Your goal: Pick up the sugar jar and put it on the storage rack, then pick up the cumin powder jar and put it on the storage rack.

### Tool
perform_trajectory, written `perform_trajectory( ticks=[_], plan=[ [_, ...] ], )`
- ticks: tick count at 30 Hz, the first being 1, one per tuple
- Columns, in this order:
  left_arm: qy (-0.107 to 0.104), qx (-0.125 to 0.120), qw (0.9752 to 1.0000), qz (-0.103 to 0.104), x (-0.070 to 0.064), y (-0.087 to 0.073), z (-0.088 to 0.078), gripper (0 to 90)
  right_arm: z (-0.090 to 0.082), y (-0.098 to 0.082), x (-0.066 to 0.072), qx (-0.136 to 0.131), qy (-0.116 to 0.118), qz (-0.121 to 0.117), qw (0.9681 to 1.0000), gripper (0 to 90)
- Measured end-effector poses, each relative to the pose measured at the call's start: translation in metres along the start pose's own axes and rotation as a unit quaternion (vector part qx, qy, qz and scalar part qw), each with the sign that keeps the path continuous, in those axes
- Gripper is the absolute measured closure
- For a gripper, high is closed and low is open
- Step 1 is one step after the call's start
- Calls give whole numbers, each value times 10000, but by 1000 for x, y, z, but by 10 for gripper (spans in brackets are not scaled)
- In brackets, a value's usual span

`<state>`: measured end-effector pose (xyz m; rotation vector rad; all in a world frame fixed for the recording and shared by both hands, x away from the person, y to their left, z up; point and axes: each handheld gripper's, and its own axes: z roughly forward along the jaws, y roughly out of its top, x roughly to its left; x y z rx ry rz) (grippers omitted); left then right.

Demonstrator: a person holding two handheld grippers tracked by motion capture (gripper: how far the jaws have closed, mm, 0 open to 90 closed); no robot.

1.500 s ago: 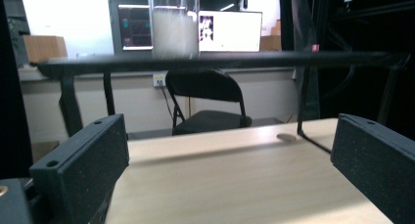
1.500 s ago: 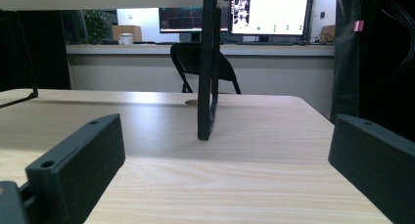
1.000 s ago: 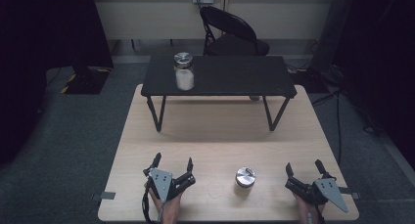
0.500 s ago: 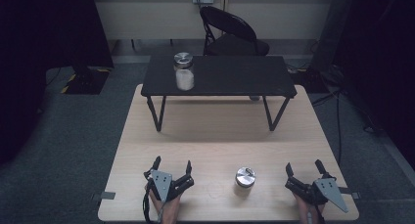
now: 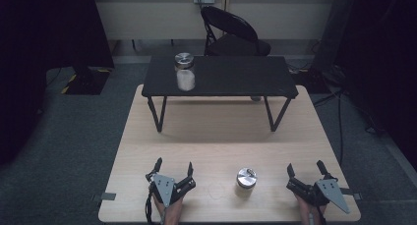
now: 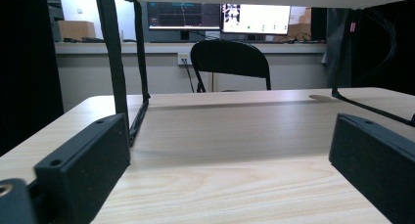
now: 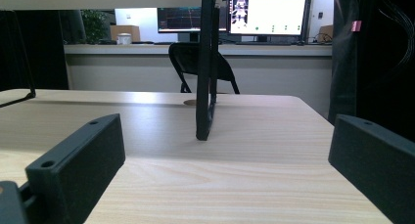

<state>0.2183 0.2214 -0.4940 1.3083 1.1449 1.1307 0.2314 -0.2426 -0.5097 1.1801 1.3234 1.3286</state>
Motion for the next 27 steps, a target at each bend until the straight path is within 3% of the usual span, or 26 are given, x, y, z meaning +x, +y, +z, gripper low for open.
perform_trajectory(
  ticks=[27],
  plan=[
    [19, -1, 10000, -4, -1, 0, 0, 0, 0, 0, 1, 1, -33, -6, 10000, 0]
  ],
)
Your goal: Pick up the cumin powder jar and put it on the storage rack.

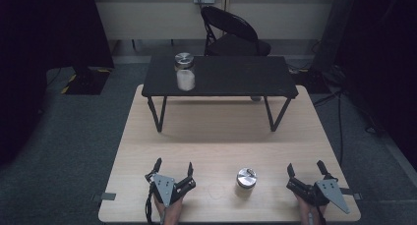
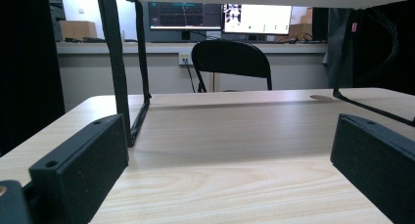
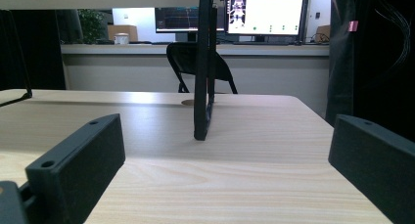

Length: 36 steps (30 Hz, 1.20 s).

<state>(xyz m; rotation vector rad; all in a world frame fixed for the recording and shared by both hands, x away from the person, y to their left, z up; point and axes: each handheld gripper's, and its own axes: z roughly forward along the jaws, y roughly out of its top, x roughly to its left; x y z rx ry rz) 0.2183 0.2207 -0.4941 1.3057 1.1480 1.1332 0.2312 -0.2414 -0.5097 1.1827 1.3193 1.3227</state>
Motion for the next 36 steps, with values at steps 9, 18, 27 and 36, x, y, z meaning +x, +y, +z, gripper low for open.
perform_trajectory(
  ticks=[9, 18, 27, 36],
  plan=[
    [1, 1, 10000, 0, 0, 0, 0, 0, 0, 1, -1, 12, 33, -15, 10000, 0],
    [40, 3, 10000, 2, -1, 0, 0, 2, -2, 14, 1, -21, 294, 86, 9995, 0],
    [58, 4, 10000, 8, -2, 0, 0, 2, -11, 33, 33, -316, 976, 8, 9947, 0],
    [58, 4, 10000, 7, -2, 0, 0, 2, -20, 31, 68, -427, 1564, -148, 9867, 13]
  ],
)
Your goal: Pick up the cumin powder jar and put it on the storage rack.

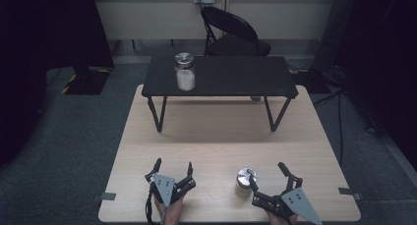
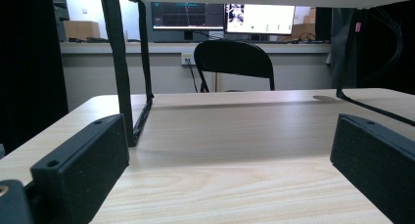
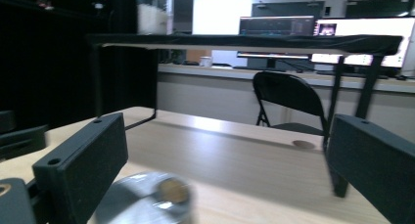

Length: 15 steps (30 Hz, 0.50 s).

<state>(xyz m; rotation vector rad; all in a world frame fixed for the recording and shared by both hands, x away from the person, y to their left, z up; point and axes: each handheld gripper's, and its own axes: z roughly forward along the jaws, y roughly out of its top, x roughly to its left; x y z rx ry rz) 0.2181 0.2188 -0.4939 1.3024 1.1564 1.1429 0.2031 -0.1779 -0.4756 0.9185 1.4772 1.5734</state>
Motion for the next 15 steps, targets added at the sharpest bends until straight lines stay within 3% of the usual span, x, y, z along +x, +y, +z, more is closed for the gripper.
perform_trajectory(
  ticks=[7, 10, 15],
  plan=[
    [0, -2, 10000, -1, 0, 0, 0, 2, 8, -7, 16, 298, 181, 13, 9994, 24],
    [0, -2, 10000, -1, 0, 0, 0, 2, 11, -3, 20, 577, 266, 4, 9980, 47],
    [0, -2, 10000, -1, 0, 0, 0, 2, 15, -3, 23, 798, 222, 116, 9965, 67]
  ],
)
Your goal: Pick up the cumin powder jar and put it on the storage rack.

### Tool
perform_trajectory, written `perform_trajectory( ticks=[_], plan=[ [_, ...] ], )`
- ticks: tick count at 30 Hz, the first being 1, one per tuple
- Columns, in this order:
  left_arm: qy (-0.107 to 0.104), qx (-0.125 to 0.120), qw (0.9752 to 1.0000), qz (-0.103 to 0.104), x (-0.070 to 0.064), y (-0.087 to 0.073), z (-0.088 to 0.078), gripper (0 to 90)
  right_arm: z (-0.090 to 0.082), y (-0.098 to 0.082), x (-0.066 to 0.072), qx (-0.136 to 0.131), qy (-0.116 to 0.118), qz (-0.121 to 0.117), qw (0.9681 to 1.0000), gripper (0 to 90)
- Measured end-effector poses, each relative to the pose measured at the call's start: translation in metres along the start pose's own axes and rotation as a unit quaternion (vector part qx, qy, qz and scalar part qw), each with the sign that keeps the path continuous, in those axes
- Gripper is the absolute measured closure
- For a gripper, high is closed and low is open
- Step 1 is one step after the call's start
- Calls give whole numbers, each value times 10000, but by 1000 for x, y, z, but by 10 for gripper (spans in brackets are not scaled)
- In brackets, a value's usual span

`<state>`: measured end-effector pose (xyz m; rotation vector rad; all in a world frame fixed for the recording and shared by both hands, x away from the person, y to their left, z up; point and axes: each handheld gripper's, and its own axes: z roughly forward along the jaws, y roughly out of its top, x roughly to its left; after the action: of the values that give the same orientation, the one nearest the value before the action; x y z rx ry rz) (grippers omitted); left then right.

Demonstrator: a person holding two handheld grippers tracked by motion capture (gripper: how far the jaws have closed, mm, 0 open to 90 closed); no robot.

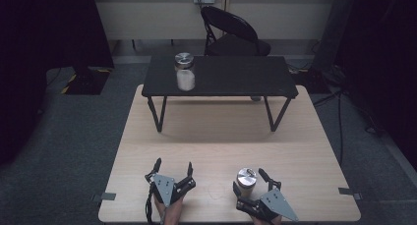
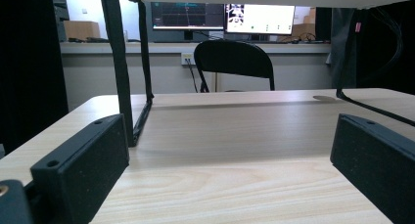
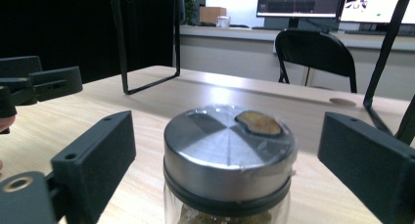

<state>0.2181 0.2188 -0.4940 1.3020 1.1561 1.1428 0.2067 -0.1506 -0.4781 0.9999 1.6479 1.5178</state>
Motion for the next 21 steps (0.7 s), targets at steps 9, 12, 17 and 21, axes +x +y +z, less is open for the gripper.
perform_trajectory(
  ticks=[9, 12, 17, 21],
  plan=[
    [0, 0, 10000, 0, 0, 0, 0, 2, 4, 2, 3, 212, -43, -41, 9998, 143],
    [0, 0, 10000, 0, 0, 0, 0, 2, 5, 2, 3, 274, -44, -30, 9996, 174],
    [0, 0, 10000, 0, 0, 0, 0, 2, 5, 4, 0, 369, 36, -3, 9993, 286],
    [0, 0, 10000, 0, 0, 0, 0, 2, 5, 4, -2, 349, 40, -14, 9994, 317]
  ],
)
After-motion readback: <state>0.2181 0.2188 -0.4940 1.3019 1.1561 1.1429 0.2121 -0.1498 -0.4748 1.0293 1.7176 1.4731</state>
